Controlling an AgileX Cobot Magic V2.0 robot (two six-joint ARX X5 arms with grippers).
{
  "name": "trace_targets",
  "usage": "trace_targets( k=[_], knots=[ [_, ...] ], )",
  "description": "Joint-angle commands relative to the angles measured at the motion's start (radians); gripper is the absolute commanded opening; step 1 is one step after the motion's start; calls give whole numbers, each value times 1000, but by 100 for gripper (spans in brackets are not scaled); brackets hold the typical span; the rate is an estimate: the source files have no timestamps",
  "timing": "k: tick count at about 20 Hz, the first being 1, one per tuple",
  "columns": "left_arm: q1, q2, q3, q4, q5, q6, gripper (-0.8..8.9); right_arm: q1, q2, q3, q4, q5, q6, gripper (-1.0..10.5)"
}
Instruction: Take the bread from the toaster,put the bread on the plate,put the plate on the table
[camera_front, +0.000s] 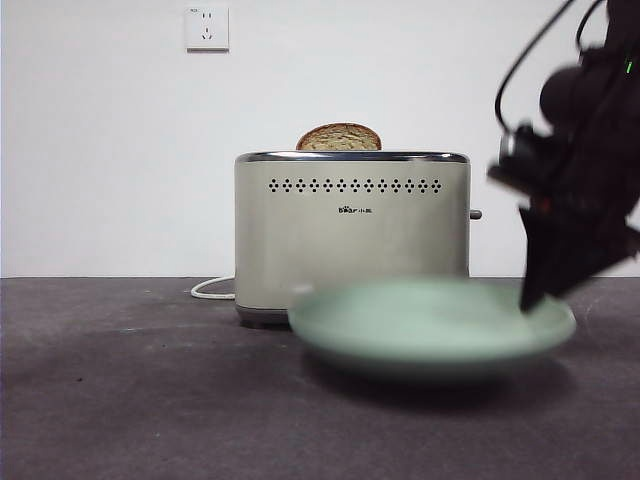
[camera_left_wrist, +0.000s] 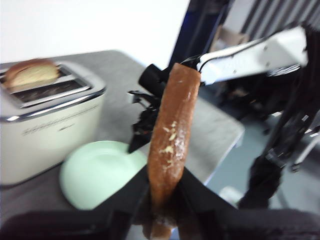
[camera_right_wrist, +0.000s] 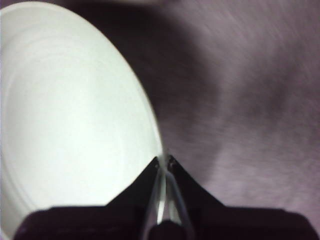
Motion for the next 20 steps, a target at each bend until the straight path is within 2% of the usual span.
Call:
trace_targets(
  k=[1, 6, 11, 18, 20],
  knots=[
    [-3, 31, -2, 67, 51, -116, -8, 13, -100, 1, -6, -34, 34, -17],
    [-3, 153, -2, 134, 201, -182, -9, 53, -229, 1, -45, -31, 44, -17],
    [-4, 328, -2, 222, 296, -224, -9, 118, -324, 1, -47, -29, 85, -17],
    [-4, 536, -2, 279, 317, -234, -9, 216, -367, 1, -47, -25, 122, -17],
    [-4, 595, -2, 288, 313, -233, -9, 248, -367, 1, -47, 5, 135, -17]
  ],
)
